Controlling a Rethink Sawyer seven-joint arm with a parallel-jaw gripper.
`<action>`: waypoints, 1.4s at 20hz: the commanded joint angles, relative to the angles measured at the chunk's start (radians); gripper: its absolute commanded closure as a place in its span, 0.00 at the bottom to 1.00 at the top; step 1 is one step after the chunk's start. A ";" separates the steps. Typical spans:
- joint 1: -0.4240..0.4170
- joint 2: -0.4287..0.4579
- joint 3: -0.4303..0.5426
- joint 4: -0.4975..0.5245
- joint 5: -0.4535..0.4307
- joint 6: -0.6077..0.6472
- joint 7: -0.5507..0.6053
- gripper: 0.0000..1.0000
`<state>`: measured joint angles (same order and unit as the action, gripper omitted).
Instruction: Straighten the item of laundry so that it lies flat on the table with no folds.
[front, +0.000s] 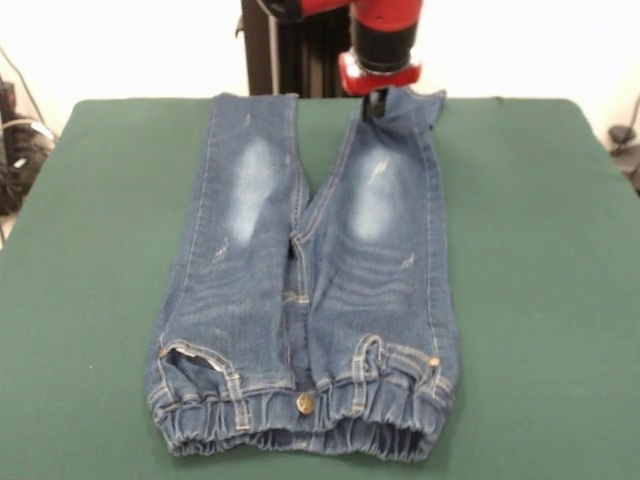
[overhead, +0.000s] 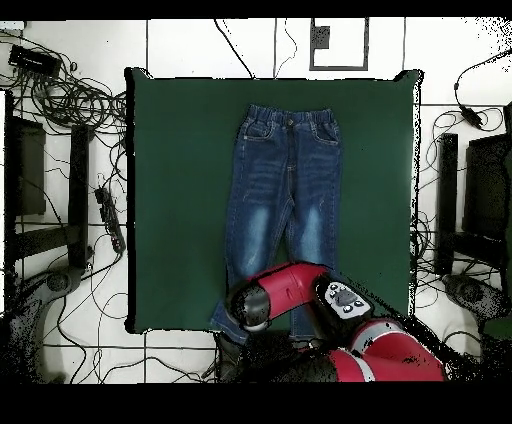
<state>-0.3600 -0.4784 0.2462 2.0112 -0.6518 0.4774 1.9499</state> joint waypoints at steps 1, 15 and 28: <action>0.009 0.057 0.016 0.067 -0.065 0.161 -0.125 1.00; 0.133 0.235 -0.030 -0.220 -0.155 -0.078 0.073 1.00; 0.140 0.251 -0.009 -0.286 -0.043 0.013 0.039 1.00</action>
<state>-0.2446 -0.4126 0.1882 1.9439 -0.6754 0.5859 1.9499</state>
